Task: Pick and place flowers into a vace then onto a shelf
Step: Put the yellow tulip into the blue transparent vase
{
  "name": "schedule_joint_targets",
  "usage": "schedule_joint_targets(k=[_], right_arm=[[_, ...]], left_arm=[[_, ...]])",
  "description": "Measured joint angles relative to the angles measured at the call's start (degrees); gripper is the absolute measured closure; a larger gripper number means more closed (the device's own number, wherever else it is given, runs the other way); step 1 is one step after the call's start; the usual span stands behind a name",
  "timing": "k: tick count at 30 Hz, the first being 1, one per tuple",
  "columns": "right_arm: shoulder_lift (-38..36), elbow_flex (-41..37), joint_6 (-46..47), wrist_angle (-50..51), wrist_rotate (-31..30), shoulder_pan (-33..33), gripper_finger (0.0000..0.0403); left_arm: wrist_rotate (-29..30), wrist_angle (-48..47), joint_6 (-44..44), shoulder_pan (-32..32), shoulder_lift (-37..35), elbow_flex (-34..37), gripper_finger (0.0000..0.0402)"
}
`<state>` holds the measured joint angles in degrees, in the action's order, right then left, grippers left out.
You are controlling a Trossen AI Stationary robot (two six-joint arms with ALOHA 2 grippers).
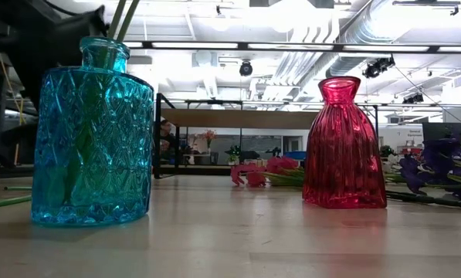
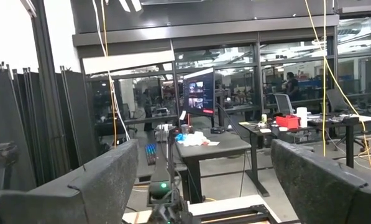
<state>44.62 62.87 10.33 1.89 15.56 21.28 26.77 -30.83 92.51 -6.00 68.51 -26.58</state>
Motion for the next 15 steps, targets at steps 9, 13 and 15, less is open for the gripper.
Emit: schedule_joint_targets(k=[9, 13, 15], right_arm=[[0.0, 0.0, -0.2, 0.0, 0.2, 0.0, 0.0049], [0.0, 0.0, -0.3, 0.0, 0.2, 0.0, 0.0049], [0.0, 0.0, -0.3, 0.0, 0.2, 0.0, 0.0049]], left_arm=[[-3.0, 3.0, -1.0, 1.9, 0.0, 2.5, 0.0124], [-2.7, 4.2, -1.0, 1.9, -0.1, 3.2, 0.0124], [-2.7, 4.3, -0.9, 1.9, -0.1, 3.3, 0.0124]])
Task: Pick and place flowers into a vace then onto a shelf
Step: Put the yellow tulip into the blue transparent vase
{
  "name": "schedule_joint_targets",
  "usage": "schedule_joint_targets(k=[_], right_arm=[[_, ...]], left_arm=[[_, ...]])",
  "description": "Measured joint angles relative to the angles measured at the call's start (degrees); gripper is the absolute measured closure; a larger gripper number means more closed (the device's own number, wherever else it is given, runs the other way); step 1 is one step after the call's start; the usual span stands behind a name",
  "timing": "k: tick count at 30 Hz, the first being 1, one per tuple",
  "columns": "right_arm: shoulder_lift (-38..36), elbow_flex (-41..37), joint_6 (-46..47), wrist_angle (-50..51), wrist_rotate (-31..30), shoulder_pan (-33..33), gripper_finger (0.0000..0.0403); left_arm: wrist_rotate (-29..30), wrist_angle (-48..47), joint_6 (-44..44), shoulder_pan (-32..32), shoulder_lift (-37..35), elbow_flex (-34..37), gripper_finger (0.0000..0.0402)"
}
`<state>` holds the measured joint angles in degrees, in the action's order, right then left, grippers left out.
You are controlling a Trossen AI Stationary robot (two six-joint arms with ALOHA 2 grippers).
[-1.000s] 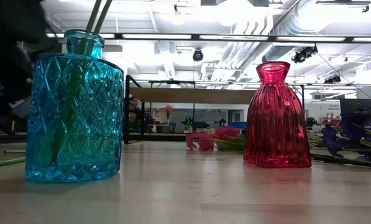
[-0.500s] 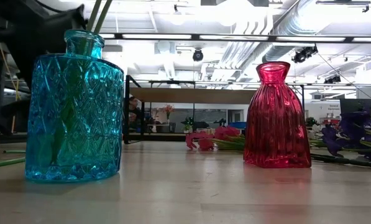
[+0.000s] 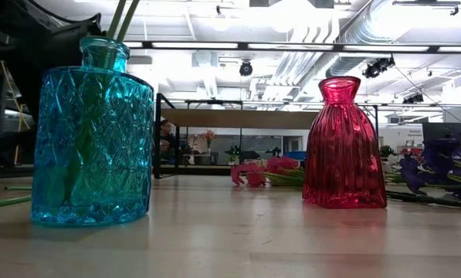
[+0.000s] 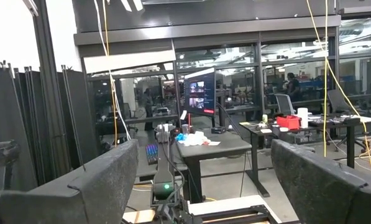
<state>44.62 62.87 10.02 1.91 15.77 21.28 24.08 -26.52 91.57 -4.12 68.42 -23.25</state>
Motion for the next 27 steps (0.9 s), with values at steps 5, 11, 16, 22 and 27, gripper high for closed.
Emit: schedule_joint_targets(k=[5, 11, 16, 22, 27], right_arm=[[0.0, 0.0, 0.0, 0.0, 0.0, 0.0, 0.0049], [0.0, 0.0, 0.0, 0.0, -0.3, 0.0, 0.0049], [0.0, 0.0, 0.0, 0.0, -0.3, 0.0, 0.0049], [0.0, 0.0, 0.2, 0.0, -0.3, 0.0, 0.0049], [0.0, 0.0, 0.3, 0.0, 0.0, 0.0, 0.0049]], left_arm=[[0.0, 0.7, 0.0, 0.0, 0.0, 0.0, 0.0124], [-0.7, 4.9, -1.9, 0.0, 0.2, 0.2, 0.0124], [-1.3, 7.1, -2.7, 0.1, 2.8, 0.0, 0.0124], [-0.9, 7.5, -1.5, 0.0, 5.0, -0.2, 0.0124], [1.9, 7.4, -1.1, -0.1, 4.8, -0.6, 0.0124]])
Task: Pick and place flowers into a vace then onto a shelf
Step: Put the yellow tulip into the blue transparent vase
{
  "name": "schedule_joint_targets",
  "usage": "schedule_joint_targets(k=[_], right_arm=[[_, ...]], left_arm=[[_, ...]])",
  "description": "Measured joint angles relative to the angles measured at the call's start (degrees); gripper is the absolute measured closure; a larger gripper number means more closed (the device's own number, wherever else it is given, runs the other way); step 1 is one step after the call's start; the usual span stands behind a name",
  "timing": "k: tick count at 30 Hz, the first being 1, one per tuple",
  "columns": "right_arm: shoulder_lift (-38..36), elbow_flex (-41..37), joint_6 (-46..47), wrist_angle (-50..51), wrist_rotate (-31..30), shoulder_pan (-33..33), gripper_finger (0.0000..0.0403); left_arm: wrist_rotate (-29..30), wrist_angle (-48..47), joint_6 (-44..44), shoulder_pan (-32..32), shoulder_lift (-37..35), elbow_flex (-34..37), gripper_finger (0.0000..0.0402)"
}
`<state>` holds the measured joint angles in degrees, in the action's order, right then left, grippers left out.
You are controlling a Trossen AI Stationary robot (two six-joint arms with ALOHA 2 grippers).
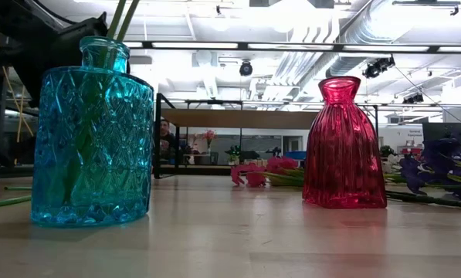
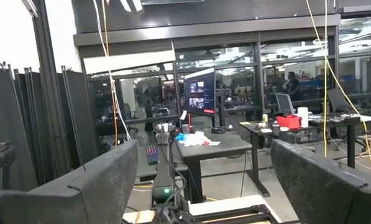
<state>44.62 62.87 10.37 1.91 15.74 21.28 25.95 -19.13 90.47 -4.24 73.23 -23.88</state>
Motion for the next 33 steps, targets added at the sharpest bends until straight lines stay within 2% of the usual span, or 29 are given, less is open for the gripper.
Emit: schedule_joint_targets(k=[7, 16, 33], right_arm=[[0.0, 0.0, -0.1, 0.0, 0.9, 0.0, 0.0049], [0.0, 0.0, -0.3, 0.0, 0.9, 0.0, 0.0049], [0.0, 0.0, -0.3, 0.0, 0.9, 0.0, 0.0049]], left_arm=[[0.0, -0.1, -6.4, 0.0, 0.0, -0.2, 0.0124], [0.0, -0.3, -6.6, 0.0, 0.0, -0.2, 0.0124], [-3.4, -3.3, 1.3, 0.2, 0.0, -0.4, 0.0124]])
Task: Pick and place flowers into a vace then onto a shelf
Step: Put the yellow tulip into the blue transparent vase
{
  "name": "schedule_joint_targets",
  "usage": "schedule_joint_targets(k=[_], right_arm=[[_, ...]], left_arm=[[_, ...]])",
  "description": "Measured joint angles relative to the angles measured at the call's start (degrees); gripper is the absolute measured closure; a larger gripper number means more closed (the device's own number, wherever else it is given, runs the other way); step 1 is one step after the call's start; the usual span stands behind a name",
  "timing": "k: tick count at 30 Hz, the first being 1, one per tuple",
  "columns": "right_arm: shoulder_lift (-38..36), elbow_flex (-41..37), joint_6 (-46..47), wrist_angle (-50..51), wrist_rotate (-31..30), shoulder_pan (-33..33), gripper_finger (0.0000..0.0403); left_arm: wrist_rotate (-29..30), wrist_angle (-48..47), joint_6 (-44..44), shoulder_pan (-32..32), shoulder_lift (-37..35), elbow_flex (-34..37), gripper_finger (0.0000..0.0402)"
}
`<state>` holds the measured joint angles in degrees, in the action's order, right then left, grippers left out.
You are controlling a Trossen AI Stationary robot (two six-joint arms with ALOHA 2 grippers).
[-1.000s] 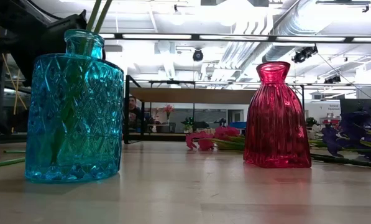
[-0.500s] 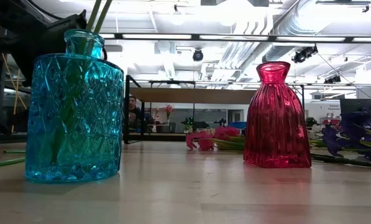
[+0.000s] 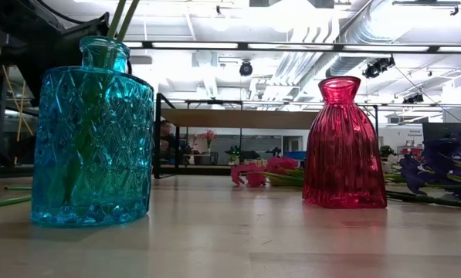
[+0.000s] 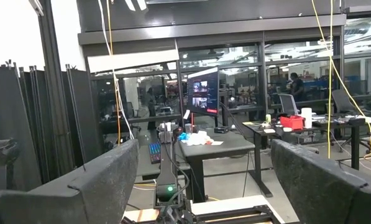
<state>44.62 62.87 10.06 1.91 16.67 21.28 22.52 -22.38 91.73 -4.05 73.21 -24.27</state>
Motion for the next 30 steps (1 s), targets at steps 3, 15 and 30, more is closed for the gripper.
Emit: schedule_joint_targets(k=[3, 15, 30], right_arm=[[0.0, 0.0, 0.0, 0.0, 0.0, 0.0, 0.0049], [0.0, 0.0, 0.1, 0.0, 0.0, 0.0, 0.0049], [0.0, 0.0, 0.0, 0.0, -2.0, 0.0, 0.0049]], left_arm=[[-0.2, -0.1, 0.6, 0.0, 0.0, 0.0, 0.0124], [-0.7, -1.6, -0.5, -0.1, 2.4, -0.1, 0.0189], [-0.9, -1.9, -1.9, 0.0, 2.5, -0.1, 0.021]])
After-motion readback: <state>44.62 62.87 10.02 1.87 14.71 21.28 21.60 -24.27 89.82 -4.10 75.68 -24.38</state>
